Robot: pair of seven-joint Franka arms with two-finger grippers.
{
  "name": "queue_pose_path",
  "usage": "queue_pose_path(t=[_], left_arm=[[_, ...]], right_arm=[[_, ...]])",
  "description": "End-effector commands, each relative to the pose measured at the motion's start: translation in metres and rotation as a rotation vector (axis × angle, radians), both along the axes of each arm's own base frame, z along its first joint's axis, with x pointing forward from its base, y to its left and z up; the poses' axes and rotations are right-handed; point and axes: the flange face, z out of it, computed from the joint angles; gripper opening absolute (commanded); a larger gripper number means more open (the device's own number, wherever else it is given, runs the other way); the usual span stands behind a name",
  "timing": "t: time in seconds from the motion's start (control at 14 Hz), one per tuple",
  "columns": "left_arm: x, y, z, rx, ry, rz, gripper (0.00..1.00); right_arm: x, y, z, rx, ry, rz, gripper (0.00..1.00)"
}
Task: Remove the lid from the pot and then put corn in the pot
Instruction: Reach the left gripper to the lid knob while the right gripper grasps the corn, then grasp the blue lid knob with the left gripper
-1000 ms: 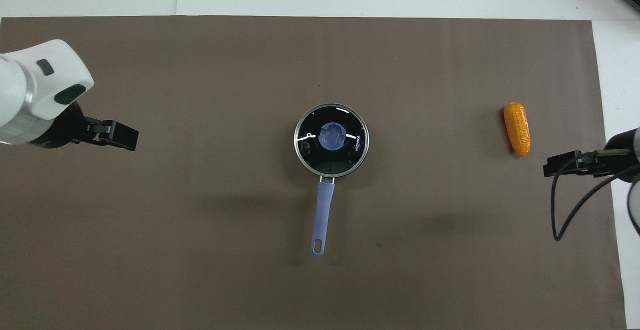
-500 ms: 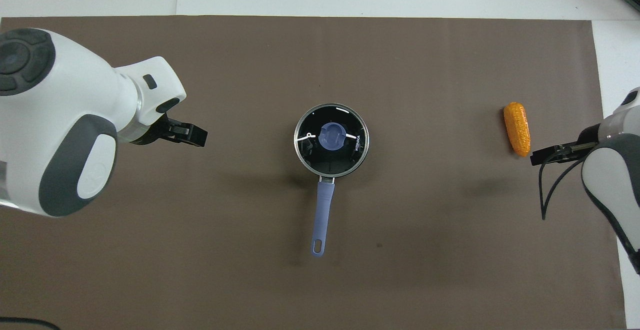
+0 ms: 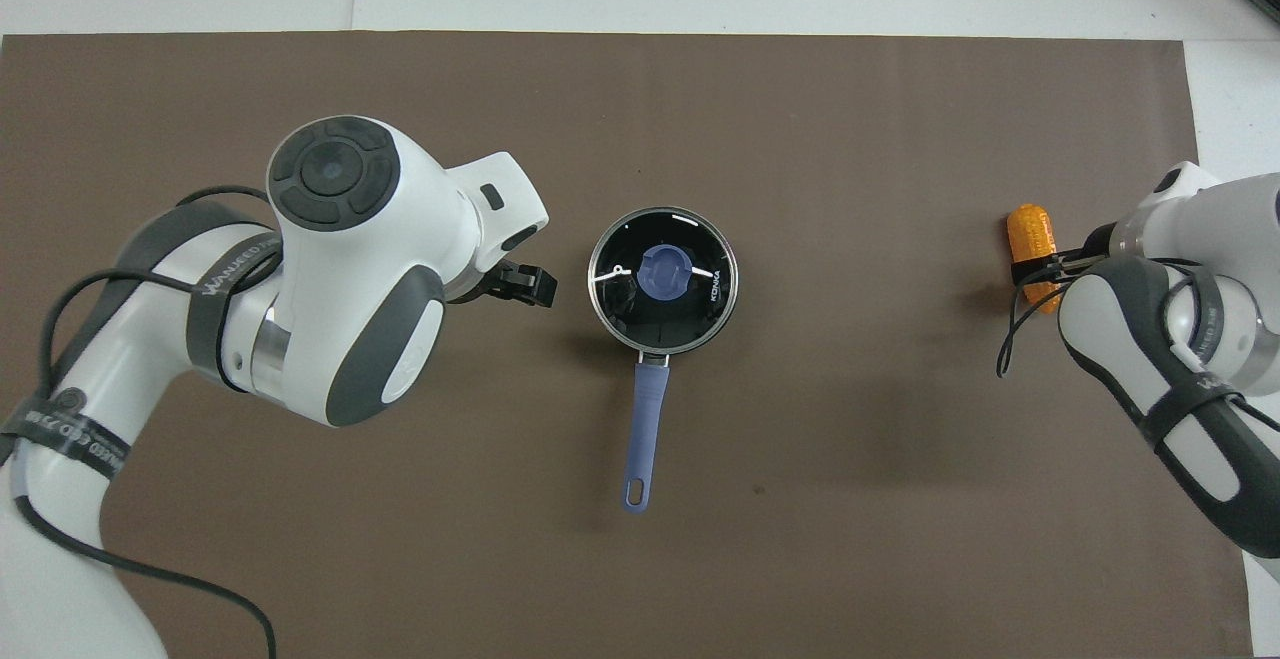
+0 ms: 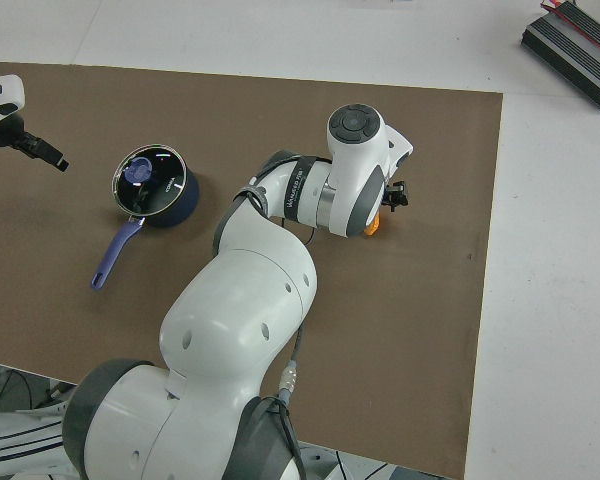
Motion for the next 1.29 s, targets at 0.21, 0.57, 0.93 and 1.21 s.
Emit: queue_pose_path(t=[0.21,0.57,0.93,1.21], left_arm=[[-0.006,-0.075,-0.003,0.024,-0.063,-0.042,1.00],[-0.009,-0.132,-0.006,-0.033,-0.120,0.021,1.00],[-0.002,-0.170,-0.037,-0.035,-0.149,0.065,1.00],[-0.001,-0.170,-0.049,-0.001,-0.141,0.075,1.00]], right_arm=[[0.015,0.002,-0.008,-0.008,-0.054,0.021,1.00],[0.025,0.008,-0.016,-0.013,-0.089,0.034,1.00],[0.024,0.008,-0.021,-0.012,-0.079,0.043,0.15],[0.024,0.011,-0.021,-0.009,-0.072,0.053,0.00]])
